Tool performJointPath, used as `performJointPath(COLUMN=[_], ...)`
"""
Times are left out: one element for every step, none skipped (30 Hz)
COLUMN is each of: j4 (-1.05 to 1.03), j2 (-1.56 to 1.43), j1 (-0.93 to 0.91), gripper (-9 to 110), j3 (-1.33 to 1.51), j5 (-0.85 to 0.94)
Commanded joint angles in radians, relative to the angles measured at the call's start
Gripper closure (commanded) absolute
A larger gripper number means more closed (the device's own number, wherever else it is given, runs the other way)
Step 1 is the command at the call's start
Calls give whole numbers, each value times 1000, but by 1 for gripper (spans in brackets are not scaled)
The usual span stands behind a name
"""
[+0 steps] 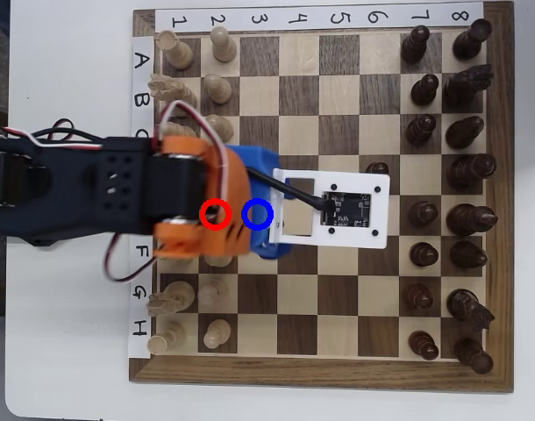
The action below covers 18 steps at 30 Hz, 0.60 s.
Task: Move the piece to destination
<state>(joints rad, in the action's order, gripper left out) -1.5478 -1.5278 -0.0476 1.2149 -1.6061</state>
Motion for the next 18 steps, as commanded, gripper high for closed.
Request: performJointPath(j4=[-49, -32, -20, -9, 6, 18, 35, 54, 69, 77, 87, 103, 112, 115, 117, 121, 121, 114], j2=[-276, -295, -314, -339, -364, -387, -411, -436, -460, -485, -508, -532, -558, -583, -604, -624, -644, -667], j1=[-86, -97, -106, -117, -130, -144, -158, -173, -192, -213, -236, -262, -296, -334, -373, -411, -459, -511], gripper=[80, 80, 80, 80, 80, 80, 80, 81, 82, 82, 83, 83, 85, 86, 86, 87, 89, 89], j3=[-413, -425, -430, -430, -431, -433, -433, -431, -431, -431, -431, -431, -434, -443, -457, -477, -494, -506], j5=[371, 439, 515, 591, 661, 732, 799, 856, 914, 974, 1032, 1081, 1134, 1193, 1249, 1279, 1310, 1348])
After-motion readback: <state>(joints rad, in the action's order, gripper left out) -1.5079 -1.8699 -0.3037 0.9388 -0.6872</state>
